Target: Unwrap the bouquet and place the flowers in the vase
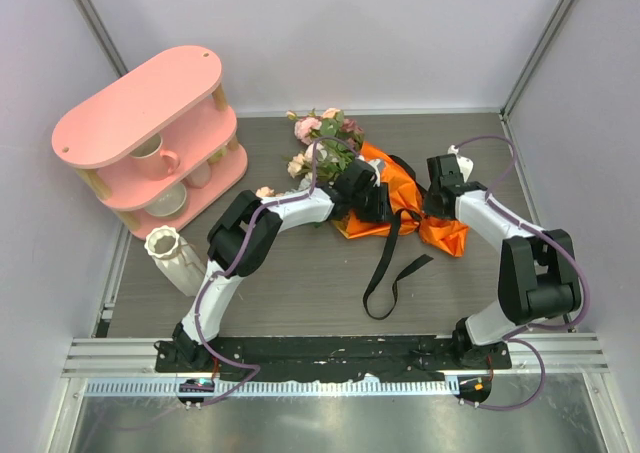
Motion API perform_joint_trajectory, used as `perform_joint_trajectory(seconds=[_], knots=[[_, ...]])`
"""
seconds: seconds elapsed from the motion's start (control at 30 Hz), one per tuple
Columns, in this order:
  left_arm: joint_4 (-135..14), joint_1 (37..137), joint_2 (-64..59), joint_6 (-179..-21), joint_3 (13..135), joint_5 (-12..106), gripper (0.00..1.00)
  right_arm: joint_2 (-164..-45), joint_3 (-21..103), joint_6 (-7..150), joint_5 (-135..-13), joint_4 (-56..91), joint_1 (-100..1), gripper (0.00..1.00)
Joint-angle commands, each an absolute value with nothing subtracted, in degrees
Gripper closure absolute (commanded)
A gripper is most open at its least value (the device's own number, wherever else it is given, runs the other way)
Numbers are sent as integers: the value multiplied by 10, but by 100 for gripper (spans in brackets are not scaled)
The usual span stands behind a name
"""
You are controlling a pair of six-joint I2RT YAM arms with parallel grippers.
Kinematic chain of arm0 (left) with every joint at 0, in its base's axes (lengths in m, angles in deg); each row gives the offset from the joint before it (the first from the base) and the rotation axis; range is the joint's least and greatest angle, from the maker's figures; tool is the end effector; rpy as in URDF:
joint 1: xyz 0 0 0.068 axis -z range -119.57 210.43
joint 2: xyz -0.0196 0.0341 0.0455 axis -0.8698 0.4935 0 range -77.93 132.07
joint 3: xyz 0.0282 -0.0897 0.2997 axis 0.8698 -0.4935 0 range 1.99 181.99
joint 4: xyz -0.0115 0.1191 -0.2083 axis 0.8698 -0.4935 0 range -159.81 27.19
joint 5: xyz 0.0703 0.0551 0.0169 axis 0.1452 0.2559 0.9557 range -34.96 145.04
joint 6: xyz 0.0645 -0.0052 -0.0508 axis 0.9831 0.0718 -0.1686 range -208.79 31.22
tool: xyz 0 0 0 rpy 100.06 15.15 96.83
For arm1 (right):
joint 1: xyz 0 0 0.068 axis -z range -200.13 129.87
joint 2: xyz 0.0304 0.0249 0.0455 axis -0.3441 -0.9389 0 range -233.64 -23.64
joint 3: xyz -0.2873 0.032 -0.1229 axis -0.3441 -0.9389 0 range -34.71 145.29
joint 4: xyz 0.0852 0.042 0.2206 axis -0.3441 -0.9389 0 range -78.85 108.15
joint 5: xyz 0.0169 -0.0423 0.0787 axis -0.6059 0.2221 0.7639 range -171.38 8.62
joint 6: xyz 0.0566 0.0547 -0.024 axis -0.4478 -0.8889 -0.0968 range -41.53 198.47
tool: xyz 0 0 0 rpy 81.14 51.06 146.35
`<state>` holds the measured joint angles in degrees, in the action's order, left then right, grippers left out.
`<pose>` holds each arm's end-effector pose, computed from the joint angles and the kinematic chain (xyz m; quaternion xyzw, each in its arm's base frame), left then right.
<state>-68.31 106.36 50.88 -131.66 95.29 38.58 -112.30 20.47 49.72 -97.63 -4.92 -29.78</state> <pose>0.3577 -0.3988 0.1784 0.0834 0.8987 -0.3802 0.2020 0.3089 0.0321 0.2282 0.1974 0.9282 -0.0342 0.3135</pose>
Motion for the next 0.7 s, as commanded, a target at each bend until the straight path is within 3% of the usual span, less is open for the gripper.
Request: perform_joint_trajectory(seconds=[0.0, 0.13, 0.37, 0.43, 0.53, 0.67], knots=[[-689, 1055, 488, -1306, 930, 385, 61, -1077, 193, 503, -1066, -28, -294, 98], [-691, 1055, 490, -1305, 932, 385, 61, -1074, 206, 510, -1084, -42, -297, 91], [-689, 1055, 490, -1306, 930, 383, 61, -1063, 226, 536, -1112, -58, -361, 65], [-690, 1055, 492, -1307, 934, 383, 61, -1067, 236, 545, -1091, -49, -367, 66], [-691, 1055, 492, -1307, 934, 383, 61, -1096, 251, 543, -1070, -50, -365, 86], [-692, 1055, 489, -1304, 930, 385, 61, -1138, 258, 545, -1072, -51, -362, 89]])
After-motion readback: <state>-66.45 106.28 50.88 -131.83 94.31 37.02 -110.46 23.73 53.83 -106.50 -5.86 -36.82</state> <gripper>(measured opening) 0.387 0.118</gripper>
